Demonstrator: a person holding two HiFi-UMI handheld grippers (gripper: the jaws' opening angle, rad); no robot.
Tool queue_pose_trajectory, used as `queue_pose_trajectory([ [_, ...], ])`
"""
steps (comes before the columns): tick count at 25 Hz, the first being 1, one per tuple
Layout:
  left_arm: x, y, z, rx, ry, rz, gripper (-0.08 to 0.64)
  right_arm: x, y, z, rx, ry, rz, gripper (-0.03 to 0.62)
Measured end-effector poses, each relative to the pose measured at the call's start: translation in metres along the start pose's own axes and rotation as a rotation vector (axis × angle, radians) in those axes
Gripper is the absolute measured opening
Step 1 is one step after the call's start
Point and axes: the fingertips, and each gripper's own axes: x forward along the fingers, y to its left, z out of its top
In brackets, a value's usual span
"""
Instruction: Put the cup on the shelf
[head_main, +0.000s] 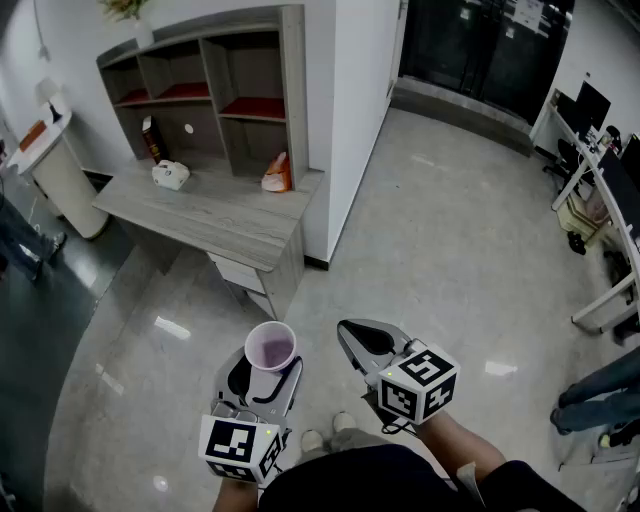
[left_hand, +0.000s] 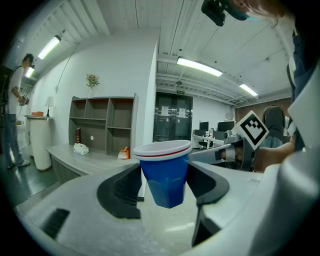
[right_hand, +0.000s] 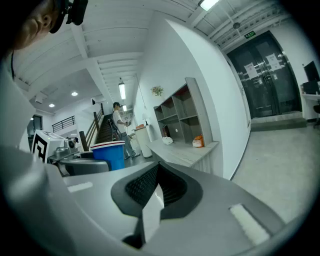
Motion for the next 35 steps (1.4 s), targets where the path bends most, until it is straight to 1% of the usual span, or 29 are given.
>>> queue_pose_trajectory([
  [5, 0.007, 0.004, 0.001, -0.010, -0.010, 0.017, 0.275, 0.005, -0.005, 0.003, -0.034, 0.005, 0.002, -0.002],
  [11, 0.018, 0.001, 0.000, -0.006, 0.005, 0.015, 0.275, 0.006, -0.013, 0.006, -0.019, -0.004, 0.011, 0.000],
  [20, 0.041, -0.002, 0.005, -0.026, -0.001, 0.046, 0.275, 0.009, -0.035, 0.006, -0.024, 0.016, 0.040, 0.000],
  [28, 0.066, -0.006, 0.015, -0.003, -0.008, 0.086, 0.275, 0.010, -0.062, 0.020, -0.042, 0.014, 0.081, 0.000],
  [32, 0.074, -0.003, 0.016, -0.012, 0.000, 0.103, 0.275, 0.017, -0.062, 0.025, -0.047, 0.017, 0.115, 0.000],
  [35, 0.083, -0.003, 0.018, -0.019, 0.003, 0.105, 0.275, 0.023, -0.067, 0.028, -0.060, 0.021, 0.122, 0.000],
])
